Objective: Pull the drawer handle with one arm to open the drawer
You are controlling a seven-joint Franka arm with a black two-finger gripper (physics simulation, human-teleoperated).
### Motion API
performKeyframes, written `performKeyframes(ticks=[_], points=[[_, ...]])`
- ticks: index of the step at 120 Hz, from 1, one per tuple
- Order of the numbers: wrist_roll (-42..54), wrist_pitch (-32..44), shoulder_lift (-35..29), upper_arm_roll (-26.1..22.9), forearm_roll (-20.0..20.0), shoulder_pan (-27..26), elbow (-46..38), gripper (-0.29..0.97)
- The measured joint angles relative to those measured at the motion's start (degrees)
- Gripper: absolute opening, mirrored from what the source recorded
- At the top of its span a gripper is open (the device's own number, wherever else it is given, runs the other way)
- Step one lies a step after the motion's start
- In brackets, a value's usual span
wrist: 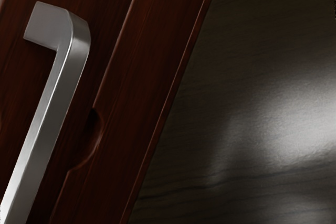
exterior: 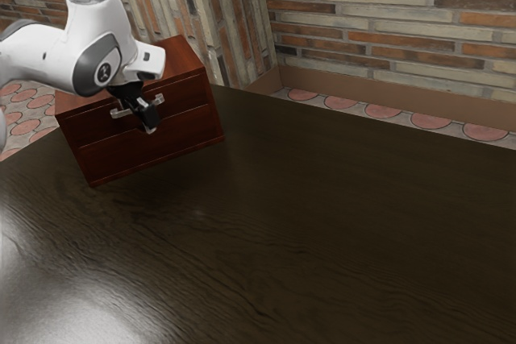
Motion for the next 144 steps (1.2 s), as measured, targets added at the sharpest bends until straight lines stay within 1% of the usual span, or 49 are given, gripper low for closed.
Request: performKeyframes(ticks=[59,100,144], points=[[9.18,3.01,0.83,0.89,0.28,0.7,-0.05,0.68],[13.31,5.4,2.03,0.82,1.17,0.8,0.26,0.67],[16.28,6.76,3.41,0.59,1.28,0.79,1.63,0.67]])
